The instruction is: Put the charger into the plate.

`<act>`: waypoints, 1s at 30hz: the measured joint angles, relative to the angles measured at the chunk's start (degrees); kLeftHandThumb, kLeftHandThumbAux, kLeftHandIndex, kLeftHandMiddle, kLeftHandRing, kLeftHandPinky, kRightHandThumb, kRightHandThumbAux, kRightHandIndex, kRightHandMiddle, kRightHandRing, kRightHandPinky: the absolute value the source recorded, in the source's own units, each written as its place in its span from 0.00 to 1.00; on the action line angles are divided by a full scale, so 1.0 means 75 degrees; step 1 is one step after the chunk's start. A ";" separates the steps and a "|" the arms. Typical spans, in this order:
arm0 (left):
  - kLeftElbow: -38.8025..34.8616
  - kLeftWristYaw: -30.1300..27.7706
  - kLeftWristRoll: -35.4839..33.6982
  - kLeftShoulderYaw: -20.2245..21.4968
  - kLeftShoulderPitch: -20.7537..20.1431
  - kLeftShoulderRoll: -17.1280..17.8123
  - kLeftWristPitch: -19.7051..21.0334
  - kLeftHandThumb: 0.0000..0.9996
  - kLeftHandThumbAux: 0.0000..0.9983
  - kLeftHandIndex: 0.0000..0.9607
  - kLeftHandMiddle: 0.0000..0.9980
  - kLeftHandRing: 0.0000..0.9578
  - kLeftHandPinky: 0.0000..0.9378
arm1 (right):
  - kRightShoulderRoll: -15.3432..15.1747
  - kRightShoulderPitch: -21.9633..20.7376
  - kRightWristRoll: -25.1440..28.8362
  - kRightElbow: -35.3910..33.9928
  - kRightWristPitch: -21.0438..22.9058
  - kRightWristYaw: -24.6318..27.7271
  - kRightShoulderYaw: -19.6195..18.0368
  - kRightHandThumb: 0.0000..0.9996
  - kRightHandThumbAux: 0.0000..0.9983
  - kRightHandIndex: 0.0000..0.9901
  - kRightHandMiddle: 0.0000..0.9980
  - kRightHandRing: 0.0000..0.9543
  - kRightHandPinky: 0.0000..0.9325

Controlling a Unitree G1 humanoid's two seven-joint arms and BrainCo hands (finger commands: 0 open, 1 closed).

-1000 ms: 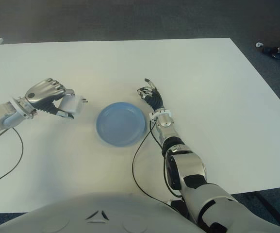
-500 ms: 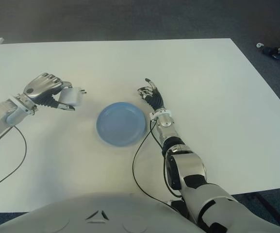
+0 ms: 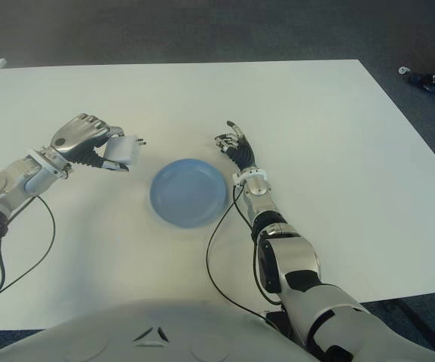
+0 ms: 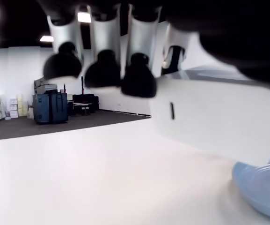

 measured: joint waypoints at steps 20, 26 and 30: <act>-0.0419 -0.1220 0.0062 -0.0486 -0.0061 -0.1787 0.1299 0.57 0.69 0.73 0.85 0.88 0.88 | 0.0017 -0.0090 0.0256 0.0034 0.0231 0.0251 -0.0279 0.00 0.61 0.05 0.37 0.36 0.26; -0.0283 -0.1226 0.0170 -0.0711 -0.0059 -0.1966 0.1416 0.60 0.71 0.77 0.87 0.90 0.91 | 0.0050 -0.0123 0.0452 0.0047 0.0312 0.0426 -0.0447 0.00 0.58 0.04 0.36 0.34 0.23; -0.0224 -0.1228 0.0179 -0.0784 -0.0050 -0.2027 0.1423 0.61 0.71 0.79 0.87 0.91 0.92 | 0.0065 -0.0130 0.0559 0.0047 0.0332 0.0497 -0.0551 0.00 0.57 0.05 0.36 0.33 0.23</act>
